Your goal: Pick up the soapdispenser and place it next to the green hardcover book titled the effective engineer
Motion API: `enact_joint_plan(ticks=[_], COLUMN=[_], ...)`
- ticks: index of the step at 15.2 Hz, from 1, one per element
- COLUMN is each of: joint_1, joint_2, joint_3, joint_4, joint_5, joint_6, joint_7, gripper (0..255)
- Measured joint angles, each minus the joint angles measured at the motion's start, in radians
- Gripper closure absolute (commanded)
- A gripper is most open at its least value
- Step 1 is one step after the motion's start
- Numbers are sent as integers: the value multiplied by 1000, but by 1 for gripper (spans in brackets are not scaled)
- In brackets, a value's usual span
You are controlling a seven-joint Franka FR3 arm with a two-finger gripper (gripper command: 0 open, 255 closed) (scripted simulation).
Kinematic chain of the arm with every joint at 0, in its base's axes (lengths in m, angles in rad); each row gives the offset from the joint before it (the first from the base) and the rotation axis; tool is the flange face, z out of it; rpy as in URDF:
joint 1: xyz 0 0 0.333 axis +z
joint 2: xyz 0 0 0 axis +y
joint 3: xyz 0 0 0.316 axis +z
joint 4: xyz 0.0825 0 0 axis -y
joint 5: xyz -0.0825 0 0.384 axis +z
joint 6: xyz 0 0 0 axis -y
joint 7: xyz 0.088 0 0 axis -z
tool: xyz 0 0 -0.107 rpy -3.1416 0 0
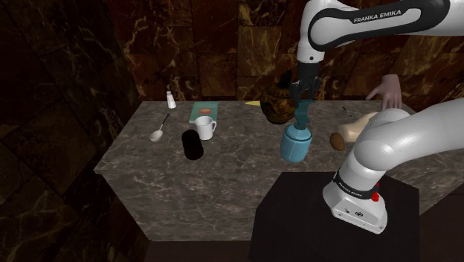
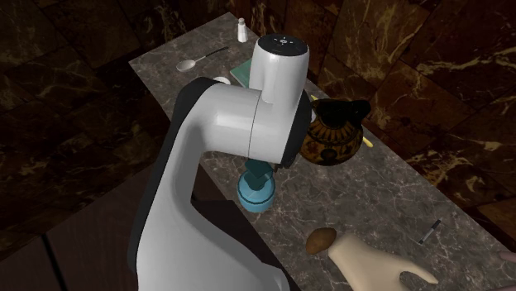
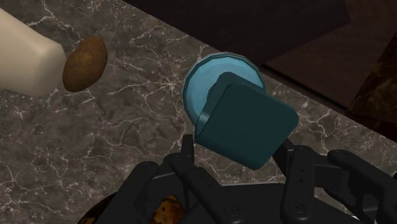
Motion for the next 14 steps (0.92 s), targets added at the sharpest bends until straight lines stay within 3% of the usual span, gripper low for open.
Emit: enact_joint_plan(ticks=[5, 14], joint_1=[1, 5], joint_2=[0, -8], joint_3=[1, 11], joint_4=[5, 111], joint_5=[1, 10], joint_6=[-6, -121], joint_7=[0, 3], gripper=[255, 255])
